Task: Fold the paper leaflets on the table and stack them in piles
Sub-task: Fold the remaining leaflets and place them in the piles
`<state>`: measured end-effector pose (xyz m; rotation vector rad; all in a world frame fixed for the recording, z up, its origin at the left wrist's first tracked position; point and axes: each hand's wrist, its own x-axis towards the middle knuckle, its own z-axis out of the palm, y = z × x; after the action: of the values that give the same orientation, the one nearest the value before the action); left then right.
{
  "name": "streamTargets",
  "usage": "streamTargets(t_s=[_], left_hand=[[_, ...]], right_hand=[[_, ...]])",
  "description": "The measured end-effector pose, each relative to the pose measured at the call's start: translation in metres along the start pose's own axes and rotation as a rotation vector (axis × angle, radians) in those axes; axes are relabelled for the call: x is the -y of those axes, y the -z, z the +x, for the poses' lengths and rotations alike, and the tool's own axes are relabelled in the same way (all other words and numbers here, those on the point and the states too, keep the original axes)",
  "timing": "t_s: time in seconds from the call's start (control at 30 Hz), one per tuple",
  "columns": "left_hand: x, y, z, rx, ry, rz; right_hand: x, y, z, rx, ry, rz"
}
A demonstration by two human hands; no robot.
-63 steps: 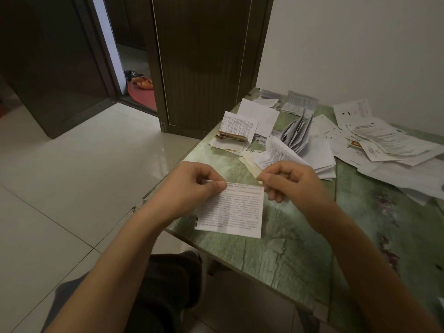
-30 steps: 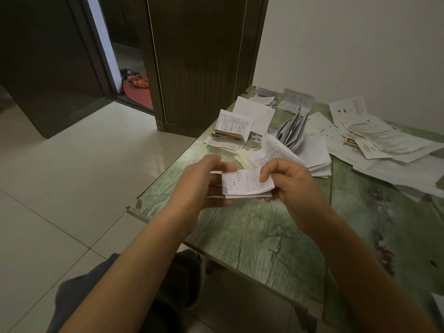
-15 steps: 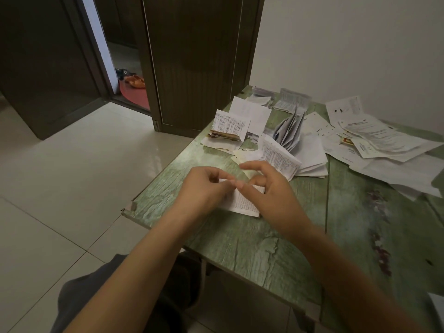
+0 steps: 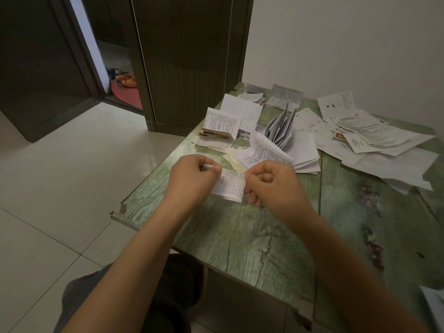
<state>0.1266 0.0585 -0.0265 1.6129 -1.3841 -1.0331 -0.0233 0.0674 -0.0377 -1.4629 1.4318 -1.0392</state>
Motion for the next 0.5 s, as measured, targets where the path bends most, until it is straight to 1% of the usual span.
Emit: streamTargets(t_s=[0.2, 0.3, 0.37, 0.43, 0.5], left_hand=[[0.001, -0.002, -0.002, 0.048, 0.026, -0.041], [0.001, 0.0, -0.001, 0.058, -0.009, 0.01], [0.001, 0.004, 0.002, 0.052, -0.036, 0.093], [0.004, 0.01, 0.005, -0.018, -0.033, 0.162], [0.009, 0.018, 0.008, -0.192, -0.031, 0.238]], right_hand=[[-0.001, 0.003, 0.001, -0.008, 0.023, 0.022], [-0.001, 0.003, 0.001, 0.004, 0.021, 0.01], [-0.002, 0.003, 0.001, 0.006, 0.007, -0.006], [-0.004, 0.003, 0.002, -0.018, -0.009, -0.015], [-0.007, 0.003, 0.002, -0.057, -0.005, -0.061]])
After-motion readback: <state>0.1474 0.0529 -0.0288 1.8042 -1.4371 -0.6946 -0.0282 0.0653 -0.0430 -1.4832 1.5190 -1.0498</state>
